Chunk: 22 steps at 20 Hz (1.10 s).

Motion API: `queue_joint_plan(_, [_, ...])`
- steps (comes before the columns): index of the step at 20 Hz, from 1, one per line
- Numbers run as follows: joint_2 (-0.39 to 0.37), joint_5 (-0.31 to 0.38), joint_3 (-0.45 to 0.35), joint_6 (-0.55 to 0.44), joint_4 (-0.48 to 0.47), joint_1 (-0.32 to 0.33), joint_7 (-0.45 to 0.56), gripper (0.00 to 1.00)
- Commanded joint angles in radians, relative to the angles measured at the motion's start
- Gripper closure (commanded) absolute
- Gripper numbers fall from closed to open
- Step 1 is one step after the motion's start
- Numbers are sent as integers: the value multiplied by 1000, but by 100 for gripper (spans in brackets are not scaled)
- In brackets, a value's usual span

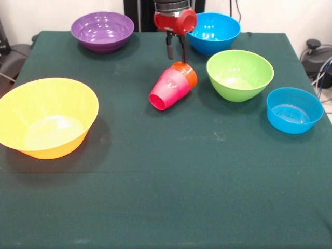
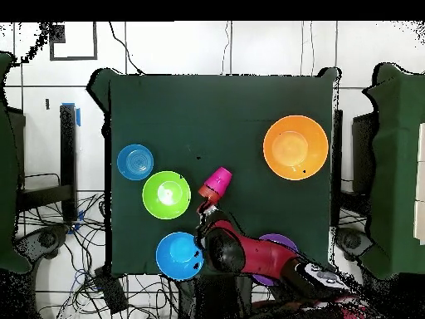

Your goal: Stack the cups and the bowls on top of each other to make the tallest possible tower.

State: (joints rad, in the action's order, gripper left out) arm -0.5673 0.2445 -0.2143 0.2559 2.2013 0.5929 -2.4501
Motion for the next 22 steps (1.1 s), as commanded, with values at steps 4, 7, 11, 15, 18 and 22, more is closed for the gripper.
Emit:
queue_joint_plan(4, [34,-104,57,80,-107,-108,-144,0])
queue_joint_plan(7, [35,-128,80,96,-112,-138,-145,0])
queue_joint_plan(11, [37,-157,111,126,-117,-173,-142,0])
queue_joint_plan(15, [38,-177,134,135,-122,-199,-134,0])
queue_joint_plan(18, [40,-179,129,119,-124,-195,-132,0])
queue_joint_plan(22, [30,-167,111,81,-120,-175,-124,0])
